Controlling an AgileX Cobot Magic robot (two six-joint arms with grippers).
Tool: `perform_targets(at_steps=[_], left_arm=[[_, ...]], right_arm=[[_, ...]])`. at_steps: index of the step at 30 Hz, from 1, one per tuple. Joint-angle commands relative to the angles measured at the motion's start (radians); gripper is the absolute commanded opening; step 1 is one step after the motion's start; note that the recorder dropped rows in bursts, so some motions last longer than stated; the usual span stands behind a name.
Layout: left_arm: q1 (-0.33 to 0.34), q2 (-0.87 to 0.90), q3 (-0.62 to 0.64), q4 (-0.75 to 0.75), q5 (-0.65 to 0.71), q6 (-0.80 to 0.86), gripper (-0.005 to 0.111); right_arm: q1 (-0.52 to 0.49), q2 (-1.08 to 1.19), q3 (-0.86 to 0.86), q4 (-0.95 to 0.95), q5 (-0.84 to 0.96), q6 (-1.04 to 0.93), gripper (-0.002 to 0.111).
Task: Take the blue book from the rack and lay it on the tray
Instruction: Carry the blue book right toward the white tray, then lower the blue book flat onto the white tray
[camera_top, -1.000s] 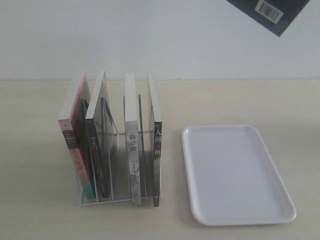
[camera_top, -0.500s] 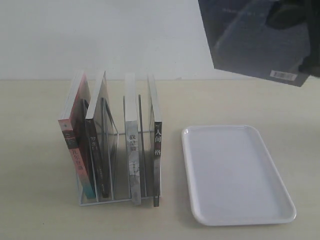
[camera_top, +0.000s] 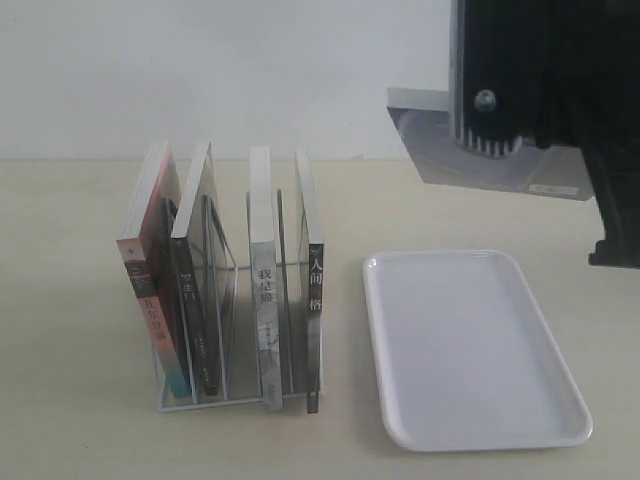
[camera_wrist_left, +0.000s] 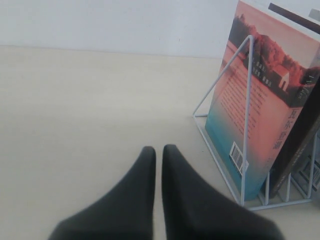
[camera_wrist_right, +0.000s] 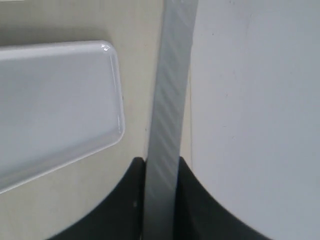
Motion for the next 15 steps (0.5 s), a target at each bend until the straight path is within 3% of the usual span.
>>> perform_targets(at_steps=[1,10,15], left_arm=[[0.001,-0.003,0.003,0.004,-0.005,-0.006,0.004],[0.001,-0.003,0.003,0.004,-0.005,-0.006,0.004],[0.001,-0.003,0.003,0.004,-0.005,-0.006,0.004]], right_arm=[[-0.001,-0.084,0.075,-0.068,-0.091,-0.041,0.000],[-0.014,-0.159,0.306,-0.196,-0.317,0.063,0.000],[-0.202,-0.159,0.398,-0.190,-0.544,0.087,0.000]])
